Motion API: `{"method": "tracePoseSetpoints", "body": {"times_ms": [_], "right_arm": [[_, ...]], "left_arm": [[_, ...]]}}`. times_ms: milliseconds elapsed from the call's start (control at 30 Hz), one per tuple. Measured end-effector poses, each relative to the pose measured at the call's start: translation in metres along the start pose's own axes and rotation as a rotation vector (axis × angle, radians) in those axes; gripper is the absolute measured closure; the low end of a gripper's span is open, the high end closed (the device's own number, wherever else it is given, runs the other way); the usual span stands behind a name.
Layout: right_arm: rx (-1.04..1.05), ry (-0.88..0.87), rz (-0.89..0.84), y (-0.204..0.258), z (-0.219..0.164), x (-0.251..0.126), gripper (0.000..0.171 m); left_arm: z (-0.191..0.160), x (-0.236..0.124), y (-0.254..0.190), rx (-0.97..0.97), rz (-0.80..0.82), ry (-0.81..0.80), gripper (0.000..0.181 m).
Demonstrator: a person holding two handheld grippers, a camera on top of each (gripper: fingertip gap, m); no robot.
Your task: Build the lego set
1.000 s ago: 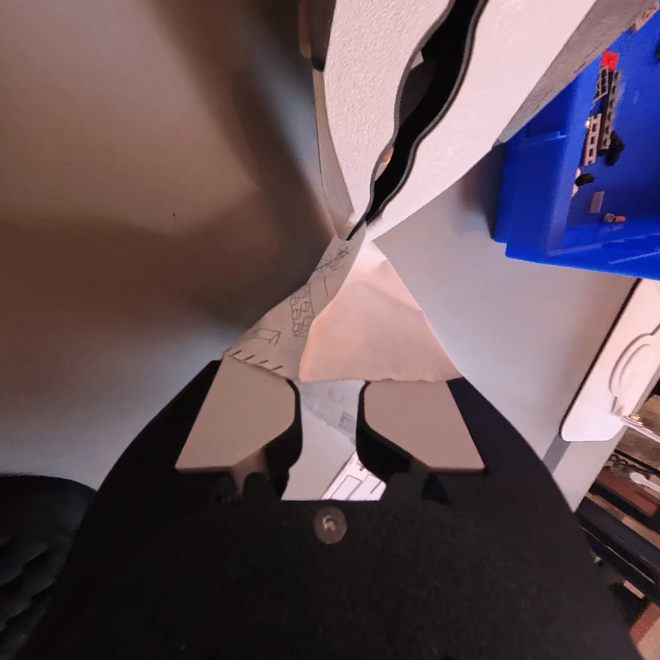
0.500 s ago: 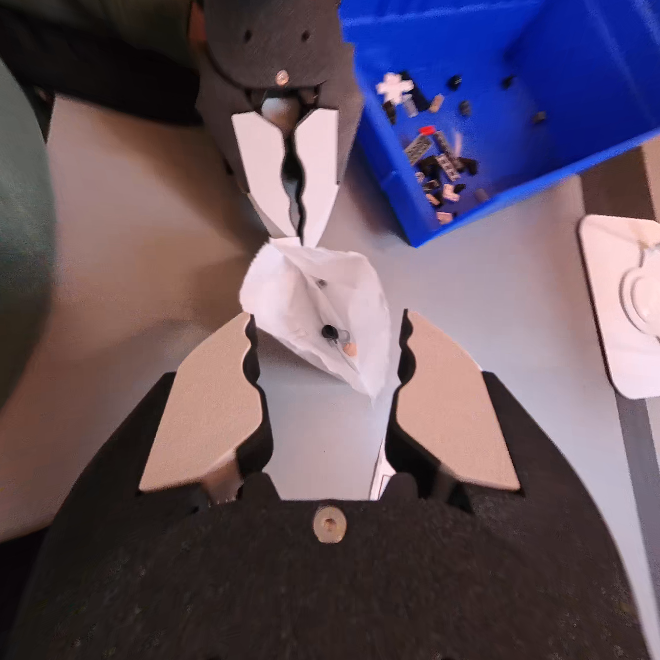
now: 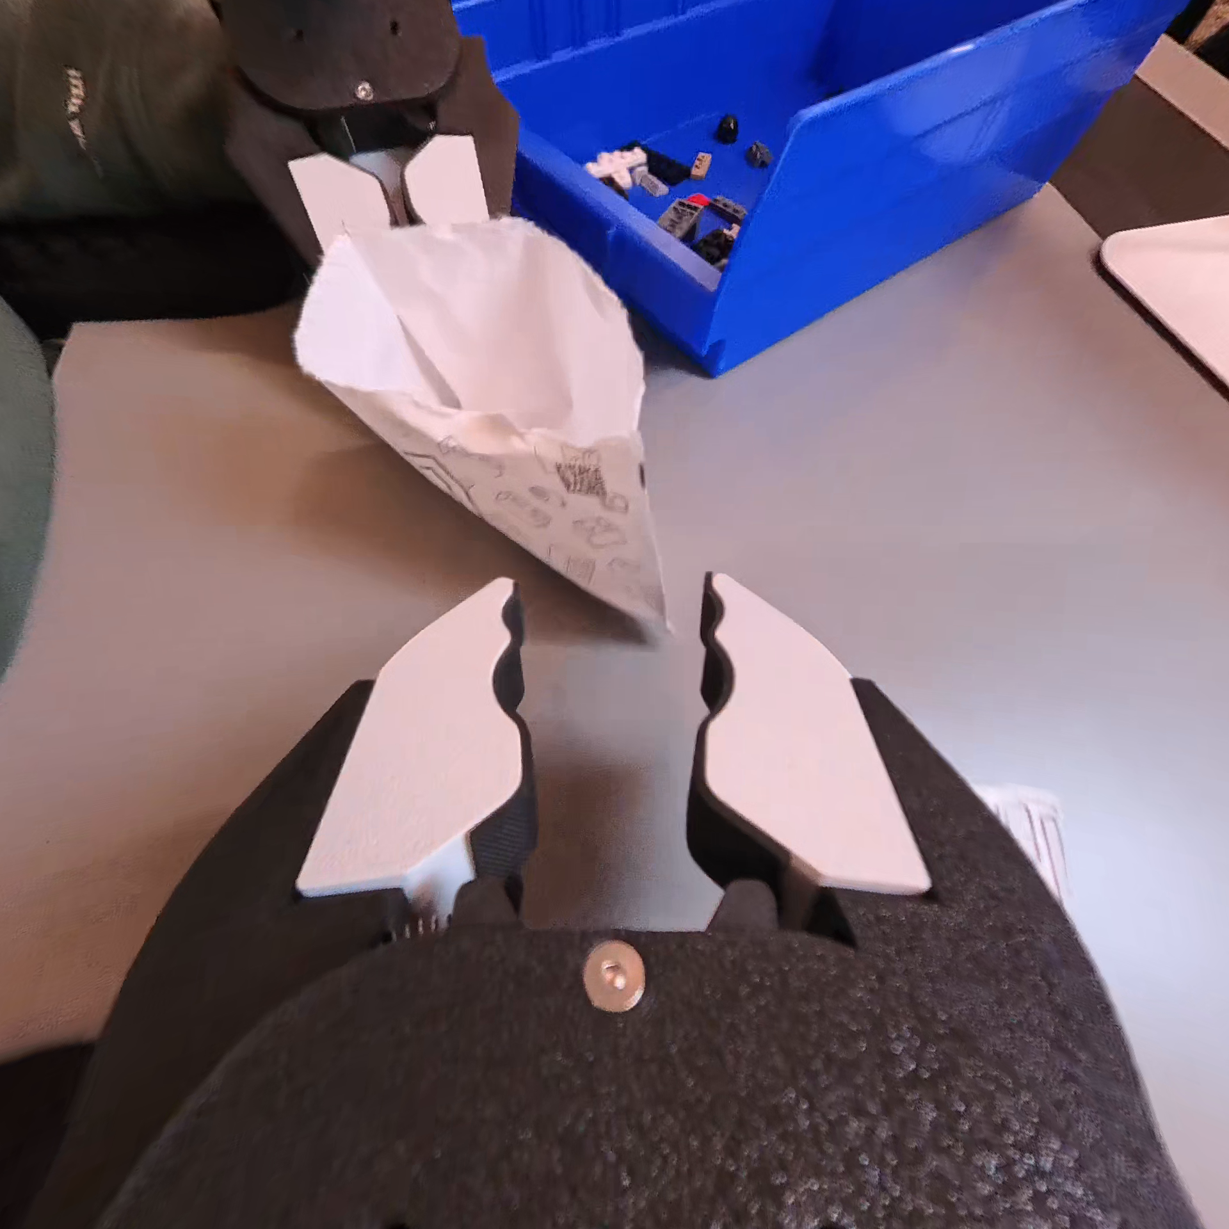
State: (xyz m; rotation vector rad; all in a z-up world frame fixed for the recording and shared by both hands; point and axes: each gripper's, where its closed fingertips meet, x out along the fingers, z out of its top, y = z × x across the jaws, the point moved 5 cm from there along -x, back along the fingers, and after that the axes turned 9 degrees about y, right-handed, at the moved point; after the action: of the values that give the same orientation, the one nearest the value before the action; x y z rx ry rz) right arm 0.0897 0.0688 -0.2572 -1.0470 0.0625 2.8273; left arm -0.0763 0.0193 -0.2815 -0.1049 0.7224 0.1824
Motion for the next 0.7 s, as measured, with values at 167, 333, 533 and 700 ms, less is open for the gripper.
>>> {"method": "tracePoseSetpoints", "body": {"times_ms": [167,333,533,700], "right_arm": [[-0.029,0.015,0.037,0.0,0.01,0.021,0.157],[0.007,0.03,0.031,0.008,0.006,0.019,0.162],[0.011,0.021,0.074,0.019,0.003,0.005,0.142],[0.099,0.037,-0.054,-0.005,-0.015,-0.035,0.135]], "left_arm": [[-0.005,-0.004,0.008,-0.022,0.041,0.011,0.176],[0.003,-0.011,0.011,-0.021,0.082,-0.06,0.169],[0.002,-0.01,0.01,-0.003,0.09,-0.04,0.178],[0.0,-0.011,0.01,0.007,0.091,-0.038,0.18]]}}
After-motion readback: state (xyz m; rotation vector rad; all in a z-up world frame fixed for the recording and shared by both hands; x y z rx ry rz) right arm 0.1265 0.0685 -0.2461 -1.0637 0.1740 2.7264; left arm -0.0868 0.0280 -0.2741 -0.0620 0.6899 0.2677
